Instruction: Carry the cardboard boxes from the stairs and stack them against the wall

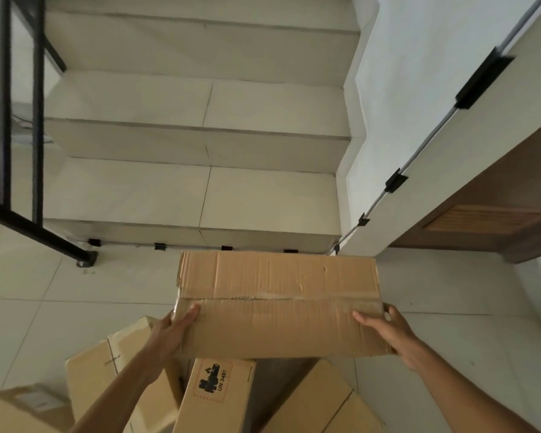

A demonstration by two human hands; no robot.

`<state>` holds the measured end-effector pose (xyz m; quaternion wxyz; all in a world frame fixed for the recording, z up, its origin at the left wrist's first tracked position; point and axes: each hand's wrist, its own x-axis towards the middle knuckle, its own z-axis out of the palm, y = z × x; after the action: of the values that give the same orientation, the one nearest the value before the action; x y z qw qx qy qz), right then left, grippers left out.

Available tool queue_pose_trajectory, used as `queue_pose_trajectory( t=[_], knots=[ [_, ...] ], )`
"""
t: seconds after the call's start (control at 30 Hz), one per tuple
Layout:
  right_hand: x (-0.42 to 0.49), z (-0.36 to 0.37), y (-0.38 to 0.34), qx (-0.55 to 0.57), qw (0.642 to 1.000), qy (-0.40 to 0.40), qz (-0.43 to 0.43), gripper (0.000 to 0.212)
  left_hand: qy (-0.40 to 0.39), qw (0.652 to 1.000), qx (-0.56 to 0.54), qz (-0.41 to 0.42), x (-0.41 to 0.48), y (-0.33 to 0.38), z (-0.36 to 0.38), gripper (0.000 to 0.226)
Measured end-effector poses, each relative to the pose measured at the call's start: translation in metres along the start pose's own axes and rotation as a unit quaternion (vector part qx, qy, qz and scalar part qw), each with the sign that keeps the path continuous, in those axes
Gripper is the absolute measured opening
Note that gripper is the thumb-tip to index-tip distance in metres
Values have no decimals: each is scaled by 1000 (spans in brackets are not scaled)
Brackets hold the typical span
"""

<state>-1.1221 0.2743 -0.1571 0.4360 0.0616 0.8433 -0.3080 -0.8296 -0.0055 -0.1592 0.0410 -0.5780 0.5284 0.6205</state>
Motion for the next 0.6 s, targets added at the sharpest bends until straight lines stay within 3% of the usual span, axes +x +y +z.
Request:
queue_pose_trajectory(
  t=[0.23, 0.47, 0.6],
  knots=[
    [-106, -37, -46, 75, 997, 14, -28, 98, 38, 998, 14, 53, -93, 70, -51, 55],
    [-243, -84, -120, 63, 980, 108, -152, 116, 23, 988, -57, 140, -193, 159, -112, 44],
    [-332, -114, -160, 100, 968, 121, -197, 80, -4, 977, -99, 187, -252, 202, -146, 40]
  ],
)
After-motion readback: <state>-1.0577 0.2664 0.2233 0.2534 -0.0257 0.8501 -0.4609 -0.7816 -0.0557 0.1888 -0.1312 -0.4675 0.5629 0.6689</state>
